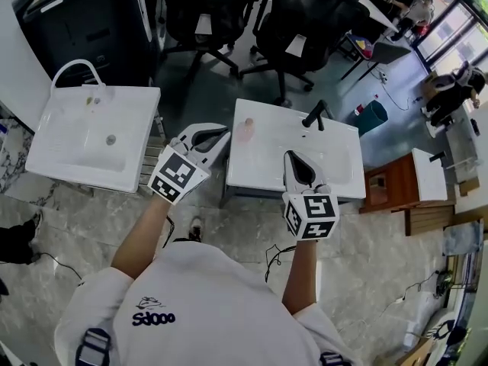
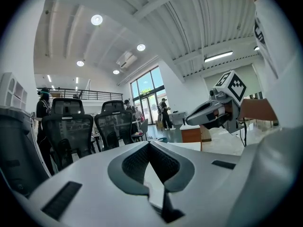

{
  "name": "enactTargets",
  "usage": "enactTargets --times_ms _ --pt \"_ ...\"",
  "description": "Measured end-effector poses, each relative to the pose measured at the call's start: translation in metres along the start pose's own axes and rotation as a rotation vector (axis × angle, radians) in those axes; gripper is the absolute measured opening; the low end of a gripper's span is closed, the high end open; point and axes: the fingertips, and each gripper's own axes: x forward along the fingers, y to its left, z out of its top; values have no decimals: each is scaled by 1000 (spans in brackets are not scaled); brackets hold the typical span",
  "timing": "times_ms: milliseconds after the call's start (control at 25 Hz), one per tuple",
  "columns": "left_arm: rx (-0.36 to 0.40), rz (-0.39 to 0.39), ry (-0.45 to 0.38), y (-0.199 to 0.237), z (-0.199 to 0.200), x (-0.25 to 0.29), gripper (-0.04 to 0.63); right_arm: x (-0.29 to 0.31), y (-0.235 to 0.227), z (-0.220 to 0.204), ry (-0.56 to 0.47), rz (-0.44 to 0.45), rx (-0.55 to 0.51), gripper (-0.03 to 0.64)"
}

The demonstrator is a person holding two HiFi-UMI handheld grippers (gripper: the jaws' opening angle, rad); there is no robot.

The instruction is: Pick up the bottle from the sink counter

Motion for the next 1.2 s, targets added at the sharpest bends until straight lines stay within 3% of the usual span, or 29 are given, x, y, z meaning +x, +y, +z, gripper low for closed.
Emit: enactTargets --times_ms 400,640,880,1200 --pt "-37 -52 15 53 -27 37 5 60 -3 8 -27 43 80 9" --pt "-42 -101 33 75 -43 55 6 87 -18 -2 -7 7 151 9" --pt "-69 -108 48 93 -54 63 6 95 -27 -11 14 -28 182 9" --pt "-118 -91 93 97 -80 72 5 114 -25 -30 36 28 208 9"
